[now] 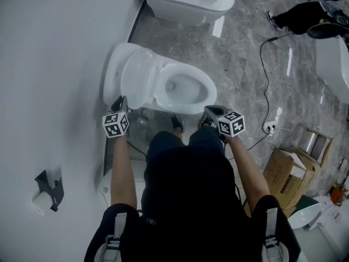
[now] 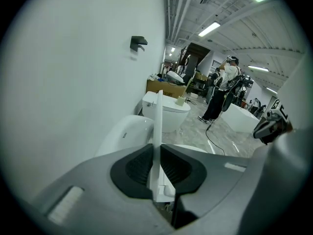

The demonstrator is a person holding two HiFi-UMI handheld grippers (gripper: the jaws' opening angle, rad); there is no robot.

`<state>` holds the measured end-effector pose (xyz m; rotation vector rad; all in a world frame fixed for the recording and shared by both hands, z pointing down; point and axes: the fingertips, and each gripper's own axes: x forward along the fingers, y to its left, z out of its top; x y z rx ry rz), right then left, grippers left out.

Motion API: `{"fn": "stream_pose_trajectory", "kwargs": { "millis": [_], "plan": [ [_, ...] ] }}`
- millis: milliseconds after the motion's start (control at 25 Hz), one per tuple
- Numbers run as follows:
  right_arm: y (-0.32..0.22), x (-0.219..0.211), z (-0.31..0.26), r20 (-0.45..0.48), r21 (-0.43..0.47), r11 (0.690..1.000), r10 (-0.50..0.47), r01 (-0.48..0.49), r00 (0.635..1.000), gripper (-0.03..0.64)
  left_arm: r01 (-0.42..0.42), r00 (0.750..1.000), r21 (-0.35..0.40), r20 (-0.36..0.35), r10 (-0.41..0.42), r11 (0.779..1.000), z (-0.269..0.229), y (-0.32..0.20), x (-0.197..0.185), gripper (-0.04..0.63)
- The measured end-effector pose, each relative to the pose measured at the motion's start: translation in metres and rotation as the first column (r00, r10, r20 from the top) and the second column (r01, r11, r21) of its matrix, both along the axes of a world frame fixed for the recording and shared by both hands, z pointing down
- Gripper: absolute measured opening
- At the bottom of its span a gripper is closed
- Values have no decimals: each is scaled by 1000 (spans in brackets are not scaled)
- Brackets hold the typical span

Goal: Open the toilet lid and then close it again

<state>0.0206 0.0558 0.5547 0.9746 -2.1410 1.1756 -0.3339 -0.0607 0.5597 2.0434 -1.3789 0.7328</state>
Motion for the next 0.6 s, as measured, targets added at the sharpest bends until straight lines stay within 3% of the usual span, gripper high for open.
{"fn": "stream_pose_trajectory", "kwargs": {
  "millis": [200,600],
  "plan": [
    [4,2,1,3,-6,1000,0,0,1000,2,-23,1000,1,2,23,1000,-3,5,12,54],
    [13,13,-1,19,-20,1000,-1,1,1000,2,-162,987,-10,-24,161,987,-11,31,71,59]
  ]
}}
